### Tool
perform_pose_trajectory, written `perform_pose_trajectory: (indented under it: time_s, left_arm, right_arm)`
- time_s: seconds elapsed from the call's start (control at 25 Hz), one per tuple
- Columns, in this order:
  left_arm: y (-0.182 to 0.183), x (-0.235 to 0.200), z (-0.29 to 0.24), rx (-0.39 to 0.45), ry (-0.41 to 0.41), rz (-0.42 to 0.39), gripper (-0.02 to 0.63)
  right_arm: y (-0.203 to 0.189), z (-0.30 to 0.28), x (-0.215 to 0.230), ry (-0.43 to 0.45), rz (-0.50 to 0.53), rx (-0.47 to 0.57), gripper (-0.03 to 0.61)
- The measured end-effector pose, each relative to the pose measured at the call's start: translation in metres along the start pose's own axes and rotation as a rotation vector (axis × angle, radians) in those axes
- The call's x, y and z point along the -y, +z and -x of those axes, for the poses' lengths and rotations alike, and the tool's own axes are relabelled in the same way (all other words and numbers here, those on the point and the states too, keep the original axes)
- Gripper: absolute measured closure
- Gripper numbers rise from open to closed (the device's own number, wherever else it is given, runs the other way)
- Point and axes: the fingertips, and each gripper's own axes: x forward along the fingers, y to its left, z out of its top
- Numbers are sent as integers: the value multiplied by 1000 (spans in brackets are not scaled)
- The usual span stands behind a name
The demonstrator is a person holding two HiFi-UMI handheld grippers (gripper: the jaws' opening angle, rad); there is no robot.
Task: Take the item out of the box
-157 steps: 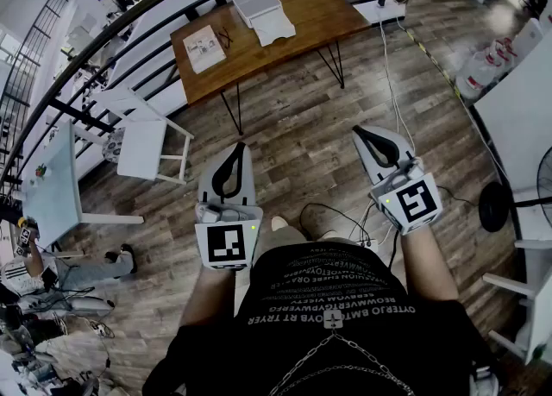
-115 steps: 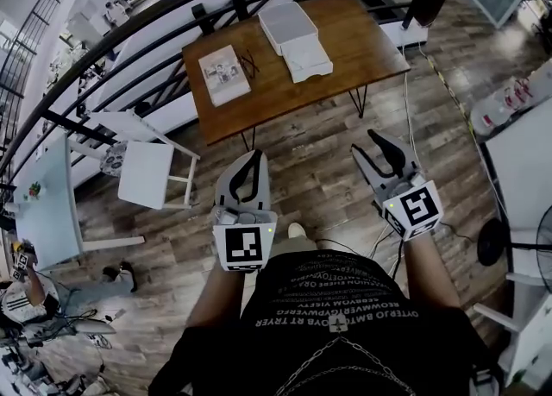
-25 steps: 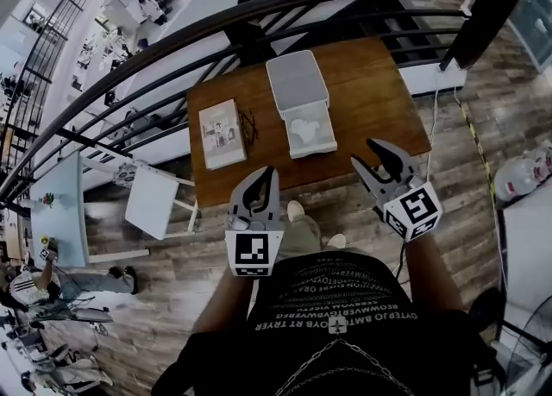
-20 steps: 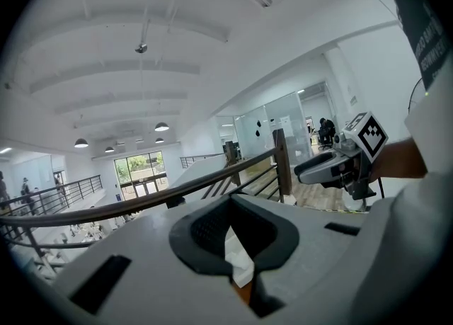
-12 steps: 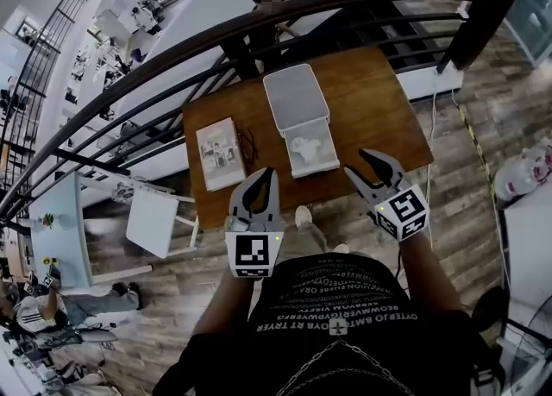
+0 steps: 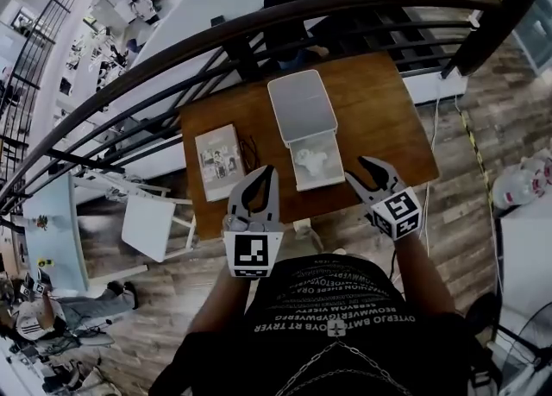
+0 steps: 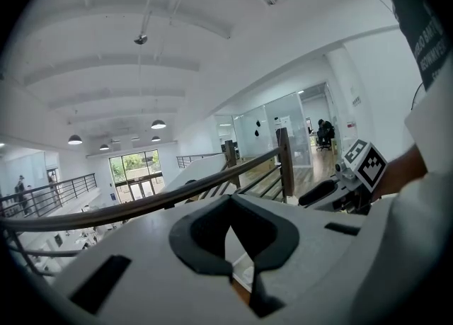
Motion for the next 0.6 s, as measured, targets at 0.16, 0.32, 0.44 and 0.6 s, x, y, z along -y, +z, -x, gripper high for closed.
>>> perform_pose_trajectory:
  time_s: [0.16,0.32,0.44,0.6]
  left_arm:
    - [-8,-25,-18,-11,9,10,607]
    - [-19,-46,-32,-30,17,20,607]
    - [-21,-61,-43,-35,16,23,609]
    - [-29,-78,-56,-45,9,24,607]
  right_arm:
    - [-8,-34,10,12,-6,-37,397]
    - [-24,-63,15,23,-17,-81,396]
    - [-34,-83,21,26,-28,-113,396]
    - [-52,-109,26,26,-44,-163,396]
